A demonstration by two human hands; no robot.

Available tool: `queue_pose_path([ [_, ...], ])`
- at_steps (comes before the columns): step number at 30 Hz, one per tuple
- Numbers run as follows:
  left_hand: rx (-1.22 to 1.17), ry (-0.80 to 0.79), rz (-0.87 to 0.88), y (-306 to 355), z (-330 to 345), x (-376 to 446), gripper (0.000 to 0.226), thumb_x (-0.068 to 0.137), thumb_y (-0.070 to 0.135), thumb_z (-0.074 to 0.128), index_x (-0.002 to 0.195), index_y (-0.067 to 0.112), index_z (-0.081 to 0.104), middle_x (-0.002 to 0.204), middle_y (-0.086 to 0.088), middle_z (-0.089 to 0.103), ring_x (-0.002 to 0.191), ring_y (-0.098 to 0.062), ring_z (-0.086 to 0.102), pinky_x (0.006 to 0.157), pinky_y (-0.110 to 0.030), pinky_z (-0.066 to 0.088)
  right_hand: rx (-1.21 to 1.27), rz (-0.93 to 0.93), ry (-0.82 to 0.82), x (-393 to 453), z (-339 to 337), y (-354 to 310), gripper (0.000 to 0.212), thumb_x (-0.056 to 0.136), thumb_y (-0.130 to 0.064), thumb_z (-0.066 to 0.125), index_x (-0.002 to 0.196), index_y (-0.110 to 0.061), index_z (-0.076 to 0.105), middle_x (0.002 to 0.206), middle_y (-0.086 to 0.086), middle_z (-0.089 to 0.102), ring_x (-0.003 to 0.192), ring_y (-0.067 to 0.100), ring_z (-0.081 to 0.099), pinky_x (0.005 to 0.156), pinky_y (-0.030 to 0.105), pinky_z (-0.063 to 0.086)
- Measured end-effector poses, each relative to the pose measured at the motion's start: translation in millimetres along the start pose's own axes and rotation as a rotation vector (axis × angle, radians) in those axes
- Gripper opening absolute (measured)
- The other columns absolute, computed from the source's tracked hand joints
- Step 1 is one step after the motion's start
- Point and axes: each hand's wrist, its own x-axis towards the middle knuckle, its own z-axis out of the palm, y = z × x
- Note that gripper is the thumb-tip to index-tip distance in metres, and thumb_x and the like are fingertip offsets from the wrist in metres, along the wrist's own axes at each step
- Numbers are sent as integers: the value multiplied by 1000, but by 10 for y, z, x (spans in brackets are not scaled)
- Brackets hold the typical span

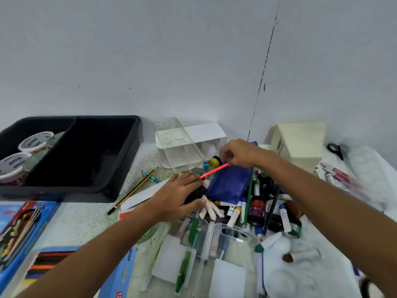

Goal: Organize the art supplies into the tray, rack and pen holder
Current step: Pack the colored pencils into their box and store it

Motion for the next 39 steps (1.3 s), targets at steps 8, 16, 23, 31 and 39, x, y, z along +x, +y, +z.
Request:
queue_pose_path([
  [8, -161, 150, -130, 99, -62, -4, 52, 94, 50, 36, 131, 17, 52, 132, -5, 56, 121, -19, 48, 96, -26, 32, 932, 107, 193, -497, -423, 128, 31, 77, 13, 66, 103, -4, 64, 78, 17, 66, 71, 24, 62, 67, 29, 53],
  [16, -10, 124, -326, -33, -16, 131, 26, 89, 42, 53, 107, 28, 65, 110, 1, 64, 109, -23, 50, 94, -41, 37, 1771, 186, 428, -700, -326, -31, 5, 86, -1, 59, 87, -6, 61, 71, 6, 65, 67, 21, 69, 63, 31, 59],
  [23, -7, 29, -423, 60, -58, 235, 23, 90, 42, 58, 104, 28, 69, 114, -1, 59, 114, -27, 44, 102, -45, 29, 1737, 209, 333, -727, -197, -222, 4, 88, -2, 59, 88, -4, 62, 73, 8, 66, 66, 20, 69, 59, 29, 58],
  [31, -300, 118, -456, 44, -40, 183, 11, 85, 34, 69, 77, 33, 61, 86, 8, 56, 104, -22, 43, 96, -42, 33, 1727, 368, 334, -793, -48, -336, 11, 93, -2, 53, 84, -7, 56, 70, 11, 61, 54, 17, 60, 50, 27, 53],
  [39, -520, 96, -353, 148, -107, 33, 5, 82, 27, 73, 81, 32, 72, 124, 3, 56, 121, -16, 45, 101, -43, 40, 1315, 452, 159, -835, 140, -637, 15, 82, 12, 62, 83, -3, 58, 62, 6, 52, 51, 12, 46, 42, 20, 34],
])
